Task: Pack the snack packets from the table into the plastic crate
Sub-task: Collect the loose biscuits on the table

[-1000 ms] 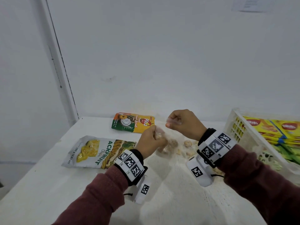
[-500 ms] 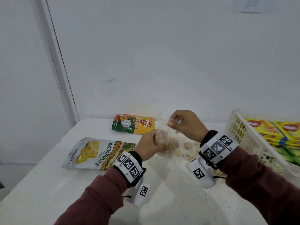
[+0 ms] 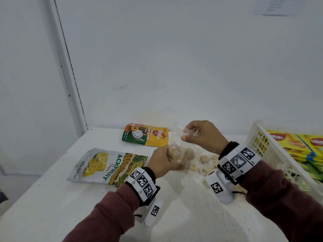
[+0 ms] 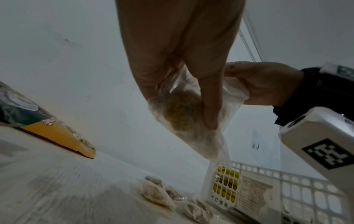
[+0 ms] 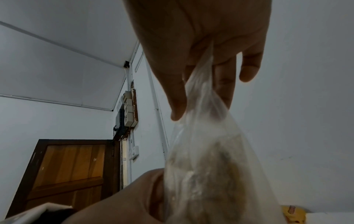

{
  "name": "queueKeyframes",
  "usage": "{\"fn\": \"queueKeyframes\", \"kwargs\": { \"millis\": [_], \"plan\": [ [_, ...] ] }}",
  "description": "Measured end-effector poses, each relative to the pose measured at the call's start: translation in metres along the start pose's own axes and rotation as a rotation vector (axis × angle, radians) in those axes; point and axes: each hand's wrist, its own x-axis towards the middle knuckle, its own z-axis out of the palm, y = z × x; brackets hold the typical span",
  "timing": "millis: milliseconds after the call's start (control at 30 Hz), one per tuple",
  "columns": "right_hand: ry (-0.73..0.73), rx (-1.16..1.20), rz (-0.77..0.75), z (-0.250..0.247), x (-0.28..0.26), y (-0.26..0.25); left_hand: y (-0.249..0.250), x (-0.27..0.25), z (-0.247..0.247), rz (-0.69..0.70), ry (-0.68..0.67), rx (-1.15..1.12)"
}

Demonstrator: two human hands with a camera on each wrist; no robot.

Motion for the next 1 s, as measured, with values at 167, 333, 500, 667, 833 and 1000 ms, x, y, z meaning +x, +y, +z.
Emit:
{"fn": "queueKeyframes", "kwargs": {
  "millis": [167,333,500,667,833,1000],
  "plan": [
    [0.003,0.024,0.005,0.002,0.000,0.003,0.007,0.003,0.000,0.009,-0.009,-0.013],
    [0.009,-0.004,-0.027,0.003,0.005,0.004,0.006,0.006,-0.002,0.021,-0.039,-0.063],
    [0.020,-0.022,-0.015,0.004,0.006,0.007,0.007,0.006,-0.001,0.062,-0.065,0.013],
    [0.018,0.040,0.026,0.006,0.003,0.006,0.012,0.004,-0.001,-0.012,-0.089,-0.076],
    [-0.012,0.056,0.001,0.004,0.001,0.002,0.016,-0.001,-0.003,-0.046,-0.295,-0.224],
    [-0.097,-0.009,-0.037,0.005,0.001,0.004,0.023,0.004,-0.015,0.135,0.045,-0.236]
  ]
}}
